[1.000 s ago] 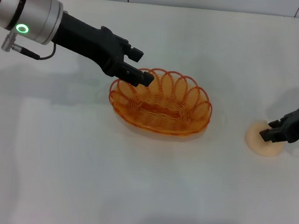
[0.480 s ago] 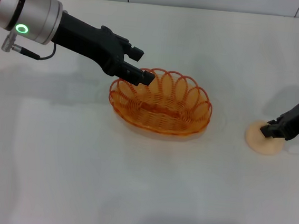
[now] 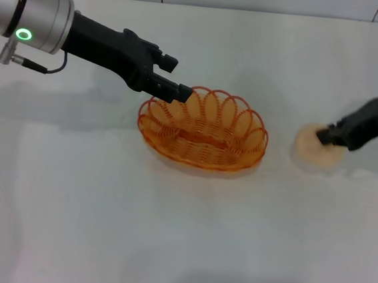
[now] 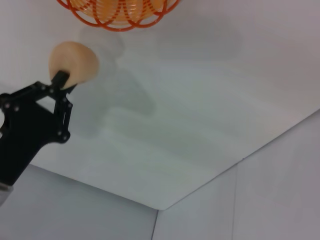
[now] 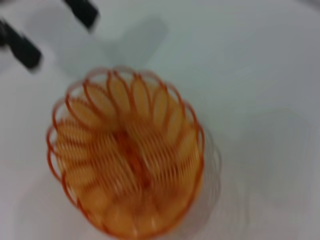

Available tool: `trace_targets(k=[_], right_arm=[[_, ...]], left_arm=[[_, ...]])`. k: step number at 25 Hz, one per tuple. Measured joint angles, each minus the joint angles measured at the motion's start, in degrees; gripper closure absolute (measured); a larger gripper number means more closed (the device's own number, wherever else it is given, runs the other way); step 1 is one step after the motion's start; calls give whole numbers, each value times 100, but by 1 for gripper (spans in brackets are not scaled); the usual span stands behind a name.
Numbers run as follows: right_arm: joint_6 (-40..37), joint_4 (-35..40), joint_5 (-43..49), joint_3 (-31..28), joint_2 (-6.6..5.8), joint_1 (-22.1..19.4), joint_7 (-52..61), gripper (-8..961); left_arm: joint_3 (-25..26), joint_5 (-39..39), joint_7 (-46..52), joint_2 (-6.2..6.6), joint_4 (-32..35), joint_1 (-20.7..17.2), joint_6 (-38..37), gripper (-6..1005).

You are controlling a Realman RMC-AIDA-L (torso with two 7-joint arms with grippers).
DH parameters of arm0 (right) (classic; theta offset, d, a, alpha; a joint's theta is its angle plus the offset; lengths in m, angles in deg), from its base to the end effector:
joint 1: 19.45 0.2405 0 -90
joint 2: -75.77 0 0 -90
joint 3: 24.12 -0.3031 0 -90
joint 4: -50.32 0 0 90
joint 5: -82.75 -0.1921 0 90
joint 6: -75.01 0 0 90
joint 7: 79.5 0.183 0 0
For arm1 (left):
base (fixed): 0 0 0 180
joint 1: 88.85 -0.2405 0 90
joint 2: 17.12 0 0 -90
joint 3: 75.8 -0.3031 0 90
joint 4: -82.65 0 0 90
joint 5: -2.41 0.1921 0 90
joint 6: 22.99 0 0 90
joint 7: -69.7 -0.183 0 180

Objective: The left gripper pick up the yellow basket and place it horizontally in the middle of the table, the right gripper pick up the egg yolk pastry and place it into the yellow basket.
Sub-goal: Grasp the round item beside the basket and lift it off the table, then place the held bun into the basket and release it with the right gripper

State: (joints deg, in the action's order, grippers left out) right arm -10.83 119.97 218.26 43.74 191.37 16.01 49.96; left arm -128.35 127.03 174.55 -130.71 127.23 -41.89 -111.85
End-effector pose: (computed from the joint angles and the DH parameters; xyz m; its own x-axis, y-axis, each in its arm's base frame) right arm 0.2355 0.3944 -0.0309 0.8370 -0.5465 0.0260 -0.5091 -0.7953 -0.3290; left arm -0.1966 0.4184 -0.0400 0.9067 0.3852 0.1718 0.4032 -0.9112 -0.0844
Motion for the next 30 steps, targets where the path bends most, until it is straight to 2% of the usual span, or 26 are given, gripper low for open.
trace_targets(k=[7,20,30], right_arm=[[109,307,-436,106,10,39,-41,910],[1505,263,-1145,1569,18,44,-140,914],[2135,-8,-1430,2165,31,48,-141,899]], left_arm=[[0,-129,-16,16,13,-43,-34,227],[-1,-259,-104,58,26,-100,-131,227],[-1,-268,-150,135,59,-182,-184,227]])
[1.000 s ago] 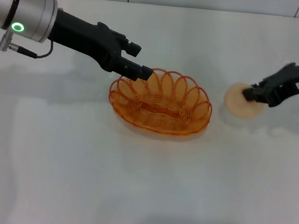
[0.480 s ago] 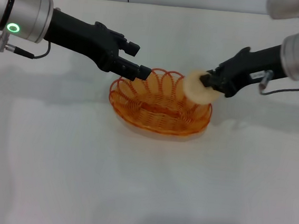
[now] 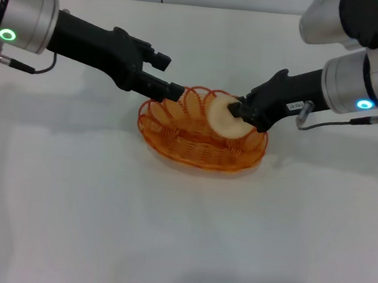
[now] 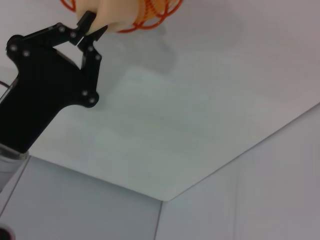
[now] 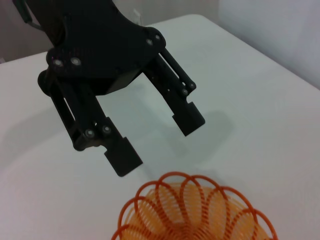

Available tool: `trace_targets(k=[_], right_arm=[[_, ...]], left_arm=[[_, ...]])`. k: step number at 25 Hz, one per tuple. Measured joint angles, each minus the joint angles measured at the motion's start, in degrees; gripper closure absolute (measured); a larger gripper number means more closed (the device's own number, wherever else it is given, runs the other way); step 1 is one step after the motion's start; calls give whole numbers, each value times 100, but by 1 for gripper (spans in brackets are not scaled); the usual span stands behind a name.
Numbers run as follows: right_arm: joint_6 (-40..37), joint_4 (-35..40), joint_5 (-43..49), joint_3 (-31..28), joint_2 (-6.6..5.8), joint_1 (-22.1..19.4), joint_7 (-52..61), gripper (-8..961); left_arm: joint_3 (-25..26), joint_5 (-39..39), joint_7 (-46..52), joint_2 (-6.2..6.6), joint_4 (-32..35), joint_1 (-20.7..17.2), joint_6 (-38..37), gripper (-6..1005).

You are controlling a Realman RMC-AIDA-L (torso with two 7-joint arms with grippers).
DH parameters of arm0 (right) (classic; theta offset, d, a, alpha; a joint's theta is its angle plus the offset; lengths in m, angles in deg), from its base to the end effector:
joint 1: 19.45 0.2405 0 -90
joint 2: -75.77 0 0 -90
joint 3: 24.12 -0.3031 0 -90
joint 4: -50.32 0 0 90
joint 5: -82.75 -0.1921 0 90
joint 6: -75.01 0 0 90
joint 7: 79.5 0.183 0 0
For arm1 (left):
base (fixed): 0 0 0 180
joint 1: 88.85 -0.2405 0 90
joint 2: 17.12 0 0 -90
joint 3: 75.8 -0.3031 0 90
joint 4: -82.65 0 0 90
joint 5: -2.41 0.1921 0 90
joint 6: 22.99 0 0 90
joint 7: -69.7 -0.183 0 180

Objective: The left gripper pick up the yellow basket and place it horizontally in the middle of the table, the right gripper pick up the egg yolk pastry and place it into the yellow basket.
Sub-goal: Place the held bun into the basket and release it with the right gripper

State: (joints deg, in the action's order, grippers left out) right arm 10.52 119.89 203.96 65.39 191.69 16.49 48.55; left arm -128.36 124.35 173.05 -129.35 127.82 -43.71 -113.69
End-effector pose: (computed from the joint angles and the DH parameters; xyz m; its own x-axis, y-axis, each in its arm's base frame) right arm 0.1665 0.3988 -0.0937 0.9467 -0.3091 -0.0907 -0.3219 -0.8980 -0.2999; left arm -0.2037 0.4133 -0.0275 0.9061 0.3735 0.1986 0.3943 -0.9158 -0.0767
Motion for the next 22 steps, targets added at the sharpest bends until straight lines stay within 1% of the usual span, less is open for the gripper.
trace_targets(k=[4,13,22], right_arm=[[200,-92,-117,140,1,57,0,876],[281,-493,-191,196,8,317,4,824],[284,-391,-245,163,-15,291,-8,772]], left_arm=[[0,7,0,47,114,-111,-19,227],[-8,-5,-2,62,141,-141,-71,227],[-9,-8,-26,62,141,-196,-71,227]])
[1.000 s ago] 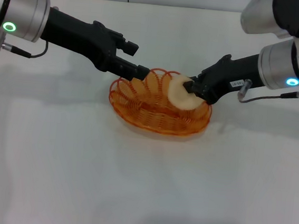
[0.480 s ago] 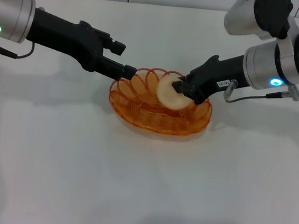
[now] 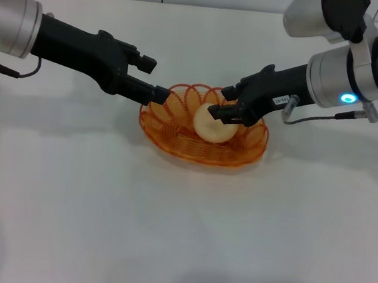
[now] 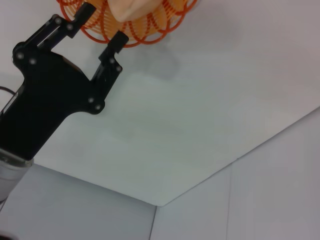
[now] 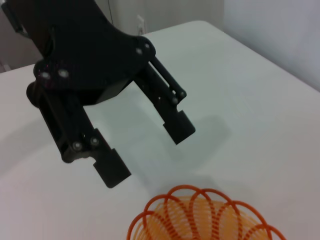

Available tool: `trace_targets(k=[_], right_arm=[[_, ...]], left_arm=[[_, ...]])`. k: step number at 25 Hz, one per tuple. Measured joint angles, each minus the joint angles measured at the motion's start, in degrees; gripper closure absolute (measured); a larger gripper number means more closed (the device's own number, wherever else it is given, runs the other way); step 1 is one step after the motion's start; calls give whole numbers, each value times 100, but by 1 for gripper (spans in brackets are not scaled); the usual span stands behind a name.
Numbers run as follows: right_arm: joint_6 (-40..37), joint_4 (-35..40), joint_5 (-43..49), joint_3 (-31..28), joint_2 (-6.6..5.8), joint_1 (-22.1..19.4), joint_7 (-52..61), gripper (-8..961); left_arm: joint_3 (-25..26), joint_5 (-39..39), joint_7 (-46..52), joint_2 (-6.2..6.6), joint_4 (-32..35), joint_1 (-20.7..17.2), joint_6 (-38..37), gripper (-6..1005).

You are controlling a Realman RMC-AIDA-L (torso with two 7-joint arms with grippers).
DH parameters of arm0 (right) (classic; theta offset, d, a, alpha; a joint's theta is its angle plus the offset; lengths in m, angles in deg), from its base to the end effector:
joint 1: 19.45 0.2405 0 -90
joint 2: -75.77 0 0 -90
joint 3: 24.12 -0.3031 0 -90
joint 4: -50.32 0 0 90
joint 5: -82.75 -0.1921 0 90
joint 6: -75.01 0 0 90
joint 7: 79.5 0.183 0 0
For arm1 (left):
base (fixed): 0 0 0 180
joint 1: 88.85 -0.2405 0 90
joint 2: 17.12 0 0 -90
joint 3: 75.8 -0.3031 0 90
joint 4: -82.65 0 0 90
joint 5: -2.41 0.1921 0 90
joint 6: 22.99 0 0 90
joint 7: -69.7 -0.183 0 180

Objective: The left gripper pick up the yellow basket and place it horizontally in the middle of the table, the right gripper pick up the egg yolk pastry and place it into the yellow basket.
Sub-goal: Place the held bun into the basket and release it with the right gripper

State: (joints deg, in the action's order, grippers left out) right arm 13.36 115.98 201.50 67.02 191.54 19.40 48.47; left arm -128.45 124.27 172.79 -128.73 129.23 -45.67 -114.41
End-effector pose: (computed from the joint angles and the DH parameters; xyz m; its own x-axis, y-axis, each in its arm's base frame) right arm 0.1558 0.4072 -0.1031 0.9450 -0.3090 -0.1067 -0.3268 -0.9006 -0.2866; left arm -0.2161 0.4083 -0.0199 0.9052 0.3792 0.1920 0.4012 -0.9114 -0.0913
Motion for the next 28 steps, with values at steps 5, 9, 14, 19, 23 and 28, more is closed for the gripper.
trace_targets(k=[5,9,14,19,23,28], right_arm=[[36,203,23,-123,-18,-178,-3,529],[63,409,-37,-436,-27,-529,-158,365],[-43,846,-440,-853,-29,-1286,-692,152],[-680,990,-653,-1342,-39,-1599,-1075,96],[-1290,936,-655,-1774,-38,-1664,-1229,90],[-1582,912,-658,-1932,-37,-1769,-1491,93]], left_arm=[[107,-14,-71,0,0,-14,5,227],[241,-15,-124,-4,0,-43,-9,227],[292,-42,-185,-38,17,-109,-6,227],[302,-106,-260,-45,18,-159,20,227],[304,-164,-415,-45,9,-161,36,227],[303,-214,-596,-54,-10,-161,40,227]])
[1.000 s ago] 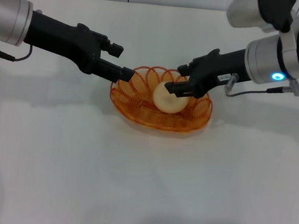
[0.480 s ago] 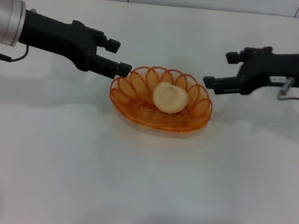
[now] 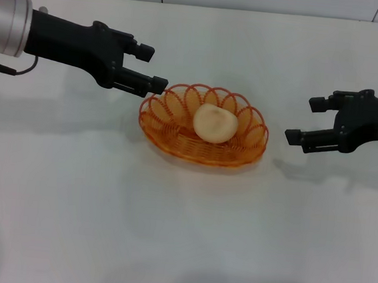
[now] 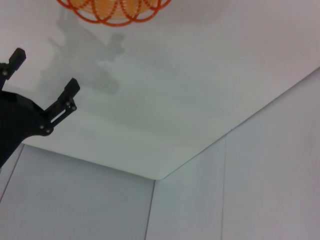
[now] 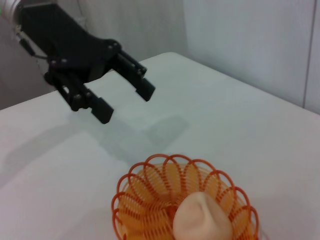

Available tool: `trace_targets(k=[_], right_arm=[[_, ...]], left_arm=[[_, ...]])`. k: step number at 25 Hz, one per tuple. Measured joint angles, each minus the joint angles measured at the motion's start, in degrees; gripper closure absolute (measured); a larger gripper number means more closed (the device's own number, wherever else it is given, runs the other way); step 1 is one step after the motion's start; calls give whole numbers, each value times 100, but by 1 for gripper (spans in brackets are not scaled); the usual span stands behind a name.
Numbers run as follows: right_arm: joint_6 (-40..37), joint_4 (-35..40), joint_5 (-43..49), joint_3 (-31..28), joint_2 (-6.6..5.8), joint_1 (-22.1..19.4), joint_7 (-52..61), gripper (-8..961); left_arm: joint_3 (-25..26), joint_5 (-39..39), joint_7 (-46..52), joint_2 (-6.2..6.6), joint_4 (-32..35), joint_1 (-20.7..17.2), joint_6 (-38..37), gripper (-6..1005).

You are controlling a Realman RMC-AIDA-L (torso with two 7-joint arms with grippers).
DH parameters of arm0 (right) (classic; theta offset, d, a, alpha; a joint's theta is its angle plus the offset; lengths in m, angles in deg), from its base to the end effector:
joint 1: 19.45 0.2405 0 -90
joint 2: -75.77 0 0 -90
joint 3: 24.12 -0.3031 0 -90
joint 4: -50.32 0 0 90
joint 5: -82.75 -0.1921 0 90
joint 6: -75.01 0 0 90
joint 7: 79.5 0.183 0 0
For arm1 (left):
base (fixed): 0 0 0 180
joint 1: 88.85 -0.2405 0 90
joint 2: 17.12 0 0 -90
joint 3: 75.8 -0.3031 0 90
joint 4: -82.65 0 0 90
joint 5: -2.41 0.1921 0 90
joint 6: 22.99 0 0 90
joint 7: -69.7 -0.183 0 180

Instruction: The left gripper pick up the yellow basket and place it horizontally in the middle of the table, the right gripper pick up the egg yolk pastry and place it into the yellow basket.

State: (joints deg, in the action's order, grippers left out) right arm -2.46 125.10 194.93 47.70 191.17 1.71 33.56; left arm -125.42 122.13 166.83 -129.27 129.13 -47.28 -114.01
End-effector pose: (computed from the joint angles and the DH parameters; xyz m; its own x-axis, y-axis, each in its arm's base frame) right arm 0.2350 0.3561 -0.0274 0.8976 -0.3548 -0.2617 -0.4235 -0.8587 -0.2885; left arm -0.2192 0.4079 -0.0150 0.9119 0.3139 0.2643 0.3555 -0.9261 -0.1267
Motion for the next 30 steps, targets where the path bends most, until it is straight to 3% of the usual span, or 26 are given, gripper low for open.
trace_targets(k=[15,30], right_arm=[[-266,43,-3,-33,-9,37,-108,94],[-345,75,18,-107,-18,53,-118,94]], left_arm=[[-57,-163,-211,-140,-8,41,-381,227],[-57,-158,-245,-136,14,25,-504,227]])
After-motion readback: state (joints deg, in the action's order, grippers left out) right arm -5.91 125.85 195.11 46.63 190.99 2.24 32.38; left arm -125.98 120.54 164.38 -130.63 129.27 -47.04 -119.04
